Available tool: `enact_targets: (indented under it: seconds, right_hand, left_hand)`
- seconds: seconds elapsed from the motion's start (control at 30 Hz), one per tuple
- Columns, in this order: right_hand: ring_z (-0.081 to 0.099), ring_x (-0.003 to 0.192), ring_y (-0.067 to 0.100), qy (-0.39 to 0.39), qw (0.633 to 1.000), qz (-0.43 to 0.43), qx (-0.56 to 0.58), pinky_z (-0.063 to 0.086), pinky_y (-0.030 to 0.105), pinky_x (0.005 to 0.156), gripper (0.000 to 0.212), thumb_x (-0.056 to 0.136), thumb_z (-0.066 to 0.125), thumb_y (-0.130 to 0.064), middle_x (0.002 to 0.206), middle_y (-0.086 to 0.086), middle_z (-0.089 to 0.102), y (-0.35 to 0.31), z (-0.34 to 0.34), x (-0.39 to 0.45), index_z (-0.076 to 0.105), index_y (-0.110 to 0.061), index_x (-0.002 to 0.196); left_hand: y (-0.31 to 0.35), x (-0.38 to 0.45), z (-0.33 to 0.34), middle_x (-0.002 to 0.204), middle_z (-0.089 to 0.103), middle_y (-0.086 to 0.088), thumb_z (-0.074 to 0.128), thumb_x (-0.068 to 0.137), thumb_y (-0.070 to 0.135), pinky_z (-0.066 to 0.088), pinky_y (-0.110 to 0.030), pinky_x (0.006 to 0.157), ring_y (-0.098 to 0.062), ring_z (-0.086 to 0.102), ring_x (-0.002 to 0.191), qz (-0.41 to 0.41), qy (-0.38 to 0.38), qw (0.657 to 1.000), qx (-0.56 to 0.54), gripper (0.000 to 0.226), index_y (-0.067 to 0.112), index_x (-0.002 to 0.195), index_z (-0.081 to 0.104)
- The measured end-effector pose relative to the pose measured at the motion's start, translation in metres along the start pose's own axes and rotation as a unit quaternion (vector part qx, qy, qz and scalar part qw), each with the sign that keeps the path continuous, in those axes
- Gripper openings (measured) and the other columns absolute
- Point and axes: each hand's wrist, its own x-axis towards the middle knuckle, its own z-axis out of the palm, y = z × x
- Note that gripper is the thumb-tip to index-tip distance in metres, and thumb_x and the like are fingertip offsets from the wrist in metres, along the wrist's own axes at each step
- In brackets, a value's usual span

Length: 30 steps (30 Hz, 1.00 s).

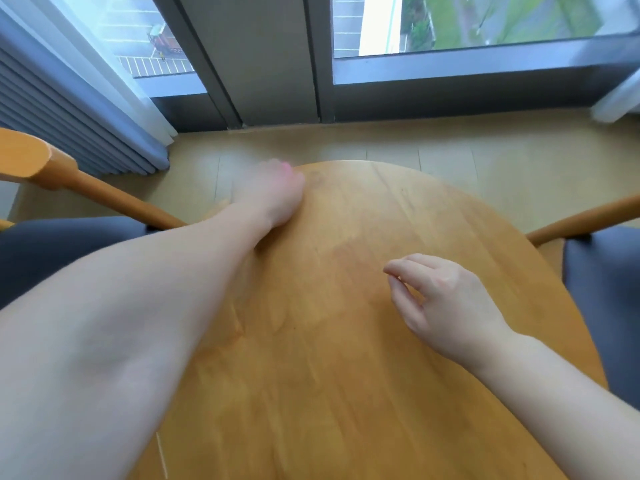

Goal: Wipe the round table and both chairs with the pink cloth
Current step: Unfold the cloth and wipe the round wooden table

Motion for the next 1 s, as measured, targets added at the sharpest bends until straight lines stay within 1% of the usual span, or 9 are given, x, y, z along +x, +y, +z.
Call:
enact_targets:
  seconds: [0.1,0.3,0.4,0.5,0.67,0.77,0.87,1.0]
  right_hand:
    - [0.065,0.067,0.029,0.005,1.0,0.017,-0.006,0.053,0.038,0.055,0.009,0.084,0.066,-0.003,0.077,0.006,0.069,0.013,-0.01,-0.006,0.072,-0.004,0.091]
    - [0.066,0.07,0.029,0.014,0.999,0.034,-0.015,0.053,0.039,0.057,0.01,0.085,0.065,-0.004,0.079,0.006,0.069,0.03,-0.028,-0.022,0.072,-0.004,0.091]
    - [0.066,0.07,0.027,0.022,0.999,0.037,-0.02,0.054,0.038,0.057,0.01,0.085,0.065,-0.004,0.08,0.005,0.07,0.037,-0.034,-0.031,0.072,-0.005,0.091]
    - [0.066,0.071,0.028,0.027,0.999,0.042,-0.02,0.054,0.04,0.058,0.011,0.085,0.063,-0.006,0.081,0.005,0.07,0.046,-0.042,-0.04,0.072,-0.005,0.091]
    - [0.068,0.075,0.025,0.047,0.997,0.055,-0.025,0.056,0.04,0.063,0.011,0.085,0.064,-0.005,0.084,0.005,0.071,0.06,-0.063,-0.053,0.072,-0.004,0.092]
    - [0.068,0.074,0.024,0.063,0.995,0.066,-0.035,0.056,0.038,0.063,0.016,0.086,0.058,-0.01,0.083,0.004,0.072,0.069,-0.076,-0.065,0.073,-0.005,0.091]
    - [0.068,0.074,0.024,0.08,0.993,0.079,-0.044,0.056,0.037,0.062,0.017,0.085,0.058,-0.011,0.083,0.003,0.072,0.078,-0.088,-0.077,0.073,-0.006,0.091]
    - [0.068,0.074,0.021,0.099,0.989,0.093,-0.052,0.056,0.036,0.064,0.018,0.085,0.058,-0.011,0.085,0.002,0.072,0.089,-0.1,-0.093,0.074,-0.006,0.092]
  left_hand:
    - [0.028,0.009,0.003,0.108,0.062,-0.009,0.027,0.091,0.052,0.035,-0.037,0.079,-0.03,0.053,0.099,0.032,0.002,0.999,0.013,0.049,0.015,0.106,0.056]
    - [0.07,0.02,0.006,0.114,0.06,-0.01,0.025,0.091,0.051,0.036,-0.042,0.088,-0.032,0.051,0.105,0.067,-0.022,0.997,0.032,0.05,0.015,0.11,0.054]
    - [0.096,0.02,0.007,0.112,0.06,-0.01,0.025,0.091,0.05,0.035,-0.041,0.088,-0.031,0.05,0.102,0.098,-0.024,0.994,0.036,0.048,0.015,0.107,0.054]
    - [0.124,0.015,0.01,0.109,0.061,-0.01,0.027,0.09,0.053,0.034,-0.04,0.088,-0.03,0.052,0.101,0.139,-0.012,0.989,0.042,0.05,0.015,0.104,0.055]
    - [0.17,0.001,0.018,0.108,0.061,-0.009,0.027,0.088,0.059,0.033,-0.04,0.091,-0.029,0.052,0.103,0.206,0.002,0.978,0.037,0.055,0.016,0.102,0.057]
    - [0.194,-0.008,0.023,0.112,0.061,-0.008,0.026,0.088,0.06,0.032,-0.038,0.092,-0.028,0.051,0.106,0.243,-0.006,0.969,0.038,0.057,0.016,0.105,0.058]
    - [0.217,-0.022,0.029,0.113,0.061,-0.007,0.027,0.088,0.06,0.03,-0.037,0.094,-0.027,0.049,0.11,0.291,-0.015,0.956,0.038,0.055,0.017,0.104,0.058]
    - [0.24,-0.042,0.033,0.109,0.061,-0.004,0.028,0.088,0.059,0.031,-0.038,0.097,-0.025,0.049,0.106,0.339,-0.024,0.94,0.038,0.052,0.018,0.101,0.058]
